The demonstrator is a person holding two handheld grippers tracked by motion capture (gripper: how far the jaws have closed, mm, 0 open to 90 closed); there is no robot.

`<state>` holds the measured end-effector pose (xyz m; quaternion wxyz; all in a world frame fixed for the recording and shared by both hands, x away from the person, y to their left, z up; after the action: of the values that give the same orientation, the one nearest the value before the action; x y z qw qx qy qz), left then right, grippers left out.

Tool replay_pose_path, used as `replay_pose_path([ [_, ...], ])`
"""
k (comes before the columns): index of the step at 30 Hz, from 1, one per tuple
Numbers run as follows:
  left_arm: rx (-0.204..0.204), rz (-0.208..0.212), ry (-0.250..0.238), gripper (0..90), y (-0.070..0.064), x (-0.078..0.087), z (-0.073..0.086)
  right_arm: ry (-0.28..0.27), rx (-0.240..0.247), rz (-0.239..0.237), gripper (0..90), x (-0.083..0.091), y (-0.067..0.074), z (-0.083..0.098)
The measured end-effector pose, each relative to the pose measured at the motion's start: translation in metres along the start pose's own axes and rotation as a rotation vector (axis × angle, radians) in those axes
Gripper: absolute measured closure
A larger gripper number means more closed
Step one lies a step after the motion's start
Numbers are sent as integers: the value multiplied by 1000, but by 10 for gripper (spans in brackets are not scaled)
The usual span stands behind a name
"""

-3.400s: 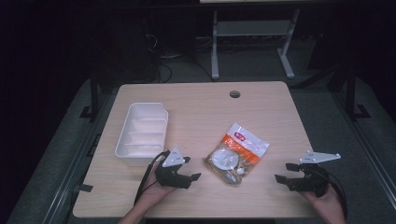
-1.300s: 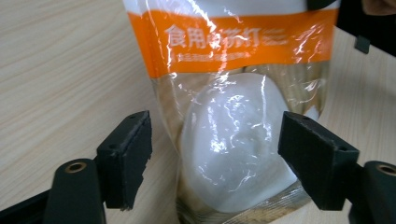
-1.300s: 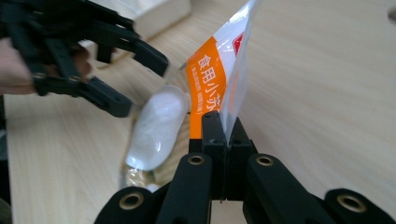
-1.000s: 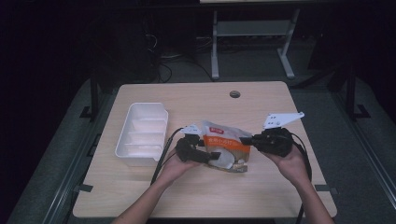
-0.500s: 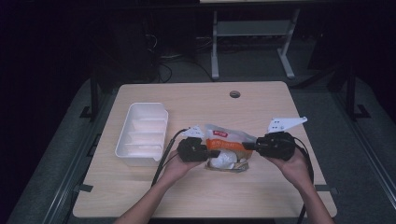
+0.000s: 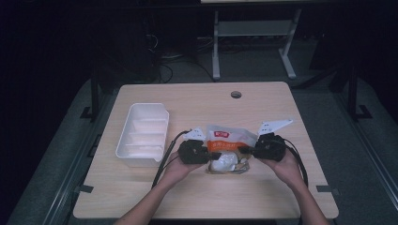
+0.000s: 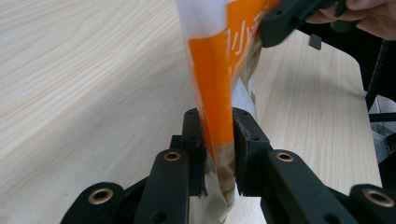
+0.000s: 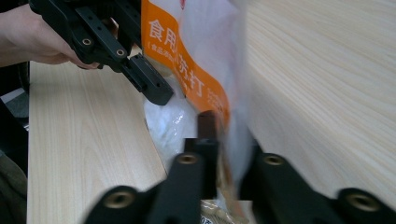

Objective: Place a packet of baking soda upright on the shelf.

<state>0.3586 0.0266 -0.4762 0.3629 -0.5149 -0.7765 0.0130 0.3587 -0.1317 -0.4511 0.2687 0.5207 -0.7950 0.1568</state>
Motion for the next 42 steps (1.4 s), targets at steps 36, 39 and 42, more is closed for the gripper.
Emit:
replay_pose_path([
  [36, -103, -101, 28, 376, -22, 61, 65, -67, 6, -30, 899, -15, 2, -96],
  [39, -113, -99, 32, 341, -23, 63, 67, -77, 19, -43, 899, -28, 3, -116],
  [42, -115, -100, 31, 320, -22, 65, 67, -81, 32, -58, 899, -36, 4, -131],
])
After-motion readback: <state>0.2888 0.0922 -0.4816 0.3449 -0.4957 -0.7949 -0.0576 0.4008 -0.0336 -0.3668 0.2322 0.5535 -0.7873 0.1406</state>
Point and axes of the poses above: each handheld gripper's, and its own axes: x roughly backward along the jaws, z roughly out of its underside, y roughly to its left, the point moved 8 cm from there along -x, roughly forward along the jaws, and after that the axes turned 11 degrees about x, right-handed, at the moved point
